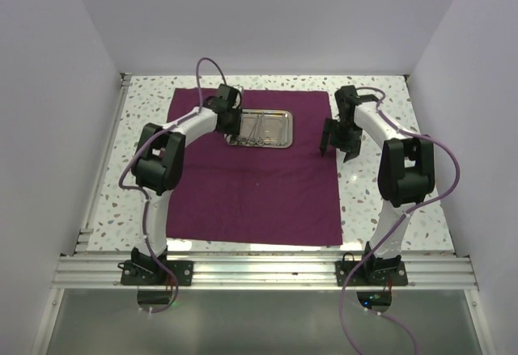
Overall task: Open and lay out the surgical kit
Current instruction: Pick up the medical item from the container.
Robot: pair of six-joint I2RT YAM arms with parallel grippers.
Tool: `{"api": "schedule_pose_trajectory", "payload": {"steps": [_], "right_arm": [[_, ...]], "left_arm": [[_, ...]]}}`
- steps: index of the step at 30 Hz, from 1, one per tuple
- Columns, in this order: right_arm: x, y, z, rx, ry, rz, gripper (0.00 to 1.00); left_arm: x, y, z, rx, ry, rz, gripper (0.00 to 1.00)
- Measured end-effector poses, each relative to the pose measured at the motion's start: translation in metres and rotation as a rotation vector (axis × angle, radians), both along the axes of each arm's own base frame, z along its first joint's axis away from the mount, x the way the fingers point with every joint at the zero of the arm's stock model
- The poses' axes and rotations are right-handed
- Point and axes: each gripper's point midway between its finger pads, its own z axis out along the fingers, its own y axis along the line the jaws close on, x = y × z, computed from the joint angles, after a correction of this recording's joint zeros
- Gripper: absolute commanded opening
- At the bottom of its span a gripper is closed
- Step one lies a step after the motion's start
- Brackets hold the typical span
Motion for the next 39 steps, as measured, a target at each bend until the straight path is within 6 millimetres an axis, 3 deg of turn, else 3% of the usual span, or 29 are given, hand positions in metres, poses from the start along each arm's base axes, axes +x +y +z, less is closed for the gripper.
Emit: {"api": "schedule_pose_trajectory", "payload": {"steps": [11, 24, 33, 39], "right_arm": [[-0.005, -0.004, 0.000, -0.020, 0.019, -0.003, 0.74], [-0.008, -0.006, 0.000, -0.030, 0.029, 0.000, 0.73], [-0.008, -0.006, 0.000, -0.030, 0.032, -0.001, 0.73], [-0.011, -0.006, 0.000, -0.030, 0.042, -0.011, 0.72]], "left_arm": [[-0.009, -0.002, -0.004, 0.006, 0.013, -0.025, 0.33], [-0.014, 0.003, -0.008, 0.038, 0.026, -0.025, 0.00], [-0.015, 0.007, -0.004, 0.073, 0.056, -0.015, 0.00], [-0.027, 0.027, -0.002, 0.196, 0.103, 0.024, 0.00]]}}
